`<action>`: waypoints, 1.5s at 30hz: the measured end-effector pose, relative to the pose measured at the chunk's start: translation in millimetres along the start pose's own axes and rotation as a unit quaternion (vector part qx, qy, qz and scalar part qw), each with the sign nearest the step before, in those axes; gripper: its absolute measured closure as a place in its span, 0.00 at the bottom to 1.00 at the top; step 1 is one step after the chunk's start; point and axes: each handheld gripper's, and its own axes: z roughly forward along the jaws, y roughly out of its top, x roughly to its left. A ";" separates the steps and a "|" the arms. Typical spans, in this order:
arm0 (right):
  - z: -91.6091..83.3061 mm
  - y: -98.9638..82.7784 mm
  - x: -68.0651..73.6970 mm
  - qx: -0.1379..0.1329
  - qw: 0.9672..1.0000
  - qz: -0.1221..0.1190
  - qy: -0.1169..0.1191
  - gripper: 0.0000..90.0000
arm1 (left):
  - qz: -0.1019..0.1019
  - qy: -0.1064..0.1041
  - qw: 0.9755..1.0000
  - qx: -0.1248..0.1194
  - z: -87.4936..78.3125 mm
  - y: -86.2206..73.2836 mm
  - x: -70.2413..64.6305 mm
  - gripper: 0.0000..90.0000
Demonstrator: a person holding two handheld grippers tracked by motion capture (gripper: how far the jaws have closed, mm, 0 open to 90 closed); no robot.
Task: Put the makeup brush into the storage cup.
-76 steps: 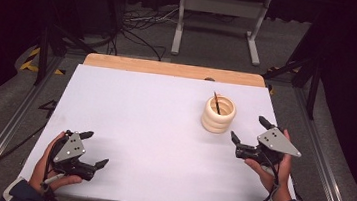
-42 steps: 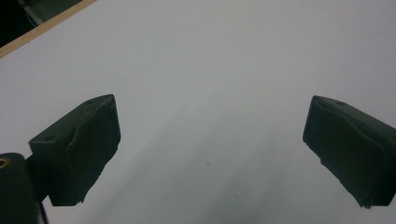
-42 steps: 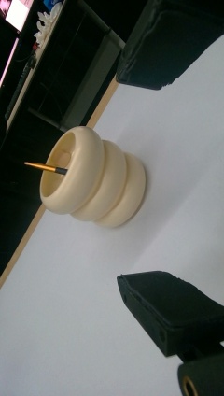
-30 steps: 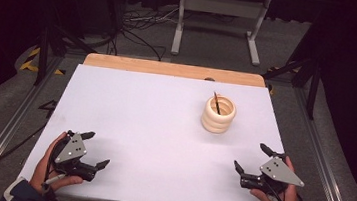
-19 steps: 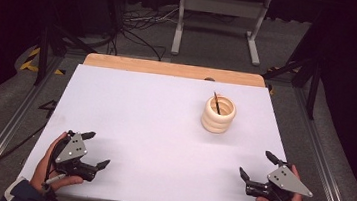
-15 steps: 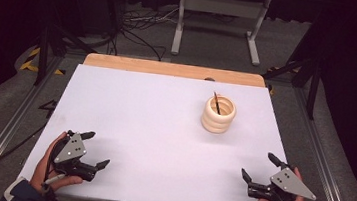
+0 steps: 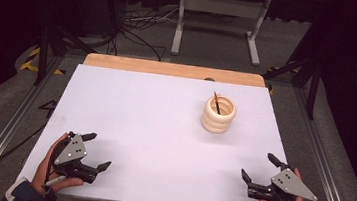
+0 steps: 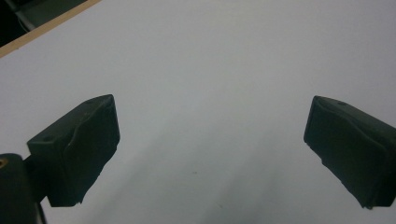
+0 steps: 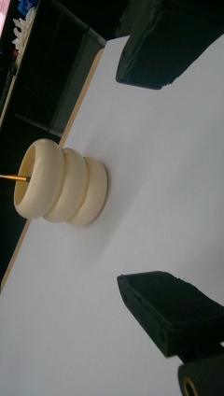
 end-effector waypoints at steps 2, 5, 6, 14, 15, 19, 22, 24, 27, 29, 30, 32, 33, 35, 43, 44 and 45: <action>-1.0 1.8 0.6 -0.006 1.000 0.001 0.001 0.05 | 0.001 0.001 1.000 -0.003 -0.7 0.4 -0.6 0.05; -1.2 3.2 1.2 -0.010 1.000 0.001 0.000 0.05 | -0.002 -0.002 1.000 -0.007 -1.6 0.9 -2.8 0.04; -1.1 3.5 1.4 -0.010 1.000 0.001 0.000 0.05 | -0.001 -0.004 1.000 -0.008 -1.6 1.1 -3.9 0.04; 2.5 6.2 8.0 -0.003 1.000 -0.007 0.006 0.05 | 0.000 -0.006 1.000 -0.008 -2.5 -0.1 -6.1 0.04; 2.8 6.3 8.1 -0.002 1.000 -0.007 0.006 0.05 | 0.001 -0.007 1.000 -0.007 -2.0 -0.1 -6.1 0.04; 4.7 6.0 8.0 -0.003 1.000 -0.008 0.007 0.05 | 0.002 -0.009 1.000 -0.005 -0.2 0.3 -6.2 0.04; 4.7 5.3 7.2 -0.002 1.000 -0.005 0.007 0.05 | 0.002 -0.010 1.000 -0.004 0.1 0.4 -6.3 0.04; 4.4 5.4 7.1 -0.002 1.000 -0.005 0.007 0.05 | 0.003 -0.009 1.000 -0.003 0.1 0.3 -6.2 0.04; 4.5 5.6 7.0 -0.002 1.000 -0.005 0.006 0.05 | 0.001 -0.009 1.000 -0.003 0.1 -0.2 -6.2 0.04; 5.1 5.6 7.2 -0.002 1.000 -0.006 0.006 0.05 | 0.001 -0.009 1.000 -0.003 0.0 -0.4 -6.3 0.04; 5.6 5.7 7.3 -0.002 1.000 -0.006 0.007 0.05 | 0.001 -0.009 1.000 -0.003 -0.1 -0.5 -6.2 0.04; 6.3 5.9 7.5 -0.002 1.000 -0.009 0.006 0.05 | 0.001 -0.009 1.000 -0.003 -0.2 -0.5 -6.1 0.04; 6.3 5.9 7.5 -0.002 1.000 -0.009 0.006 0.05 | 0.003 -0.009 1.000 -0.004 -0.4 -0.5 -5.8 0.04; 6.7 5.9 7.4 -0.002 1.000 -0.010 0.006 0.05 | 0.000 -0.008 1.000 -0.004 -0.6 -0.7 -6.0 0.04; 6.3 7.6 7.0 -0.009 1.000 -0.011 0.006 0.05 | 0.001 -0.005 1.000 -0.006 -1.3 -0.8 -6.2 0.04; 6.3 7.6 7.0 -0.009 1.000 -0.011 0.006 0.05 | 0.001 -0.005 1.000 -0.006 -1.3 -0.8 -6.2 0.04; 6.0 7.7 7.0 -0.010 1.000 -0.011 0.005 0.05 | 0.001 -0.005 1.000 -0.007 -1.6 -0.8 -6.0 0.04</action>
